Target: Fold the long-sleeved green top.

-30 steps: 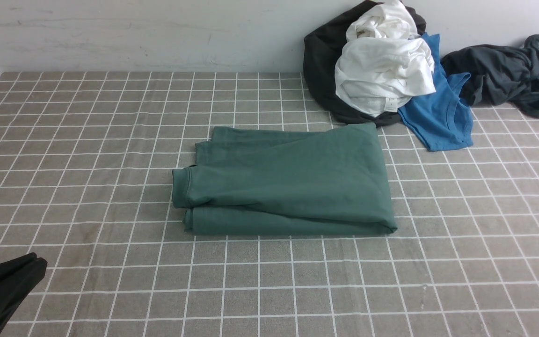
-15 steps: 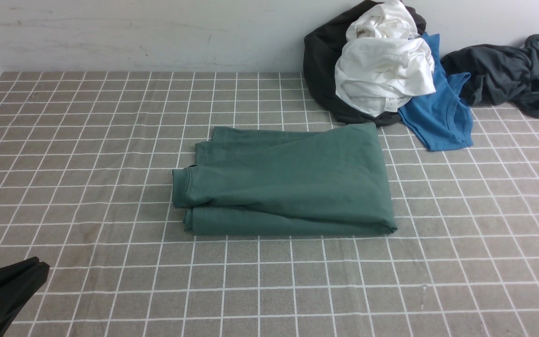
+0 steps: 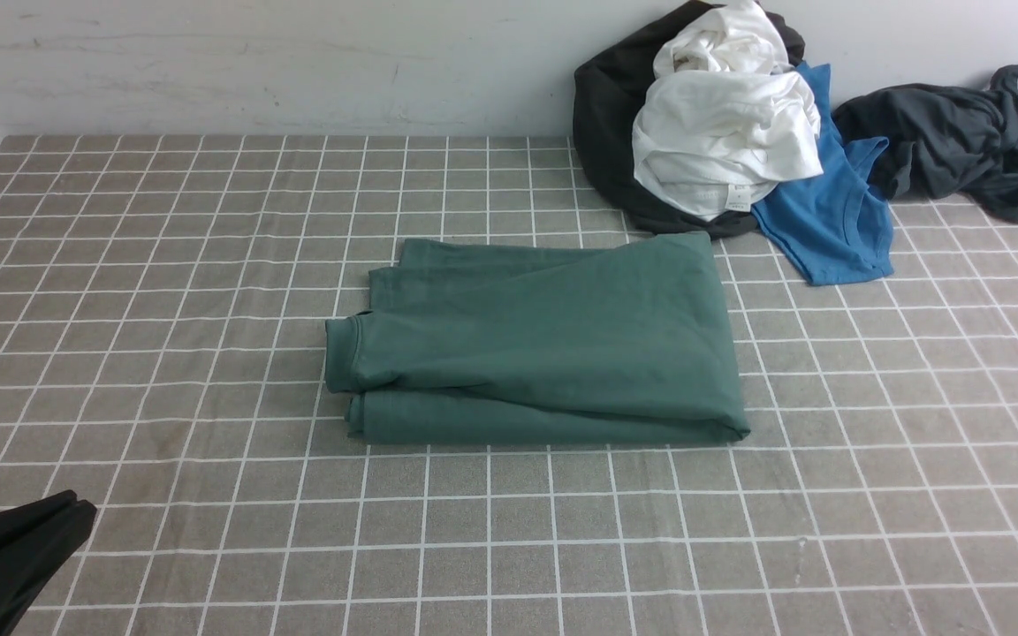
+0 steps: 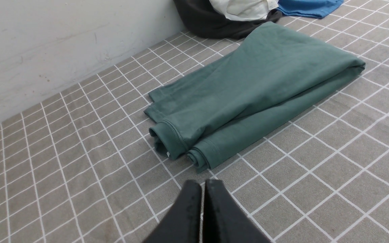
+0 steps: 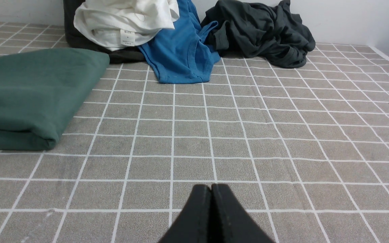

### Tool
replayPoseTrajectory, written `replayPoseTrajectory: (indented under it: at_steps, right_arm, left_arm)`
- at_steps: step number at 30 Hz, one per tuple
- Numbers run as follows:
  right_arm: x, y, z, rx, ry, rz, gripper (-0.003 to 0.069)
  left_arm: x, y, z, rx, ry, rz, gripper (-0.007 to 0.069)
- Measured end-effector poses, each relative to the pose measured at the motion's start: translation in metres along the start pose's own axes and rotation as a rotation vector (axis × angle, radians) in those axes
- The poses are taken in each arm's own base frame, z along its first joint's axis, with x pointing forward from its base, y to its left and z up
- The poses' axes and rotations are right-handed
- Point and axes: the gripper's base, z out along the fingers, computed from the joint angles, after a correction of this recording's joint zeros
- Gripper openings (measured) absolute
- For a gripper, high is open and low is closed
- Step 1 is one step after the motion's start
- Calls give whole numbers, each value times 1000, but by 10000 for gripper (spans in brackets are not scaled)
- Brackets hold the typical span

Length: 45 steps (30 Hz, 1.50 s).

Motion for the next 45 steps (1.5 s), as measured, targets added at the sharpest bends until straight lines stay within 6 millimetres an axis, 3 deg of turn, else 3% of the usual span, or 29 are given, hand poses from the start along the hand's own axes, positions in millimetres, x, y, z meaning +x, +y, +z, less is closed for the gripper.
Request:
replayPoseTrajectory:
  at_steps: [15,18,29,38,45]
  right_arm:
    - [0,0,0,0,0,3,-14]
    - [0,0,0,0,0,3,-14]
    - [0,0,0,0,0,5,-14]
    - [0,0,0,-1,0,8,-14]
    - [0,0,0,-1,0,8,-14]
  left_arm:
    - [1,0,0,-1,0,-1,-4]
    - [11,-3,-3,-13,-22,0,-4]
    - [78,-16,-2,-70,-14,55,-4]
    - [96,-1,5,-326,-147,-87,-4]
    - [116,-5,7,-307,61,-201,-4]
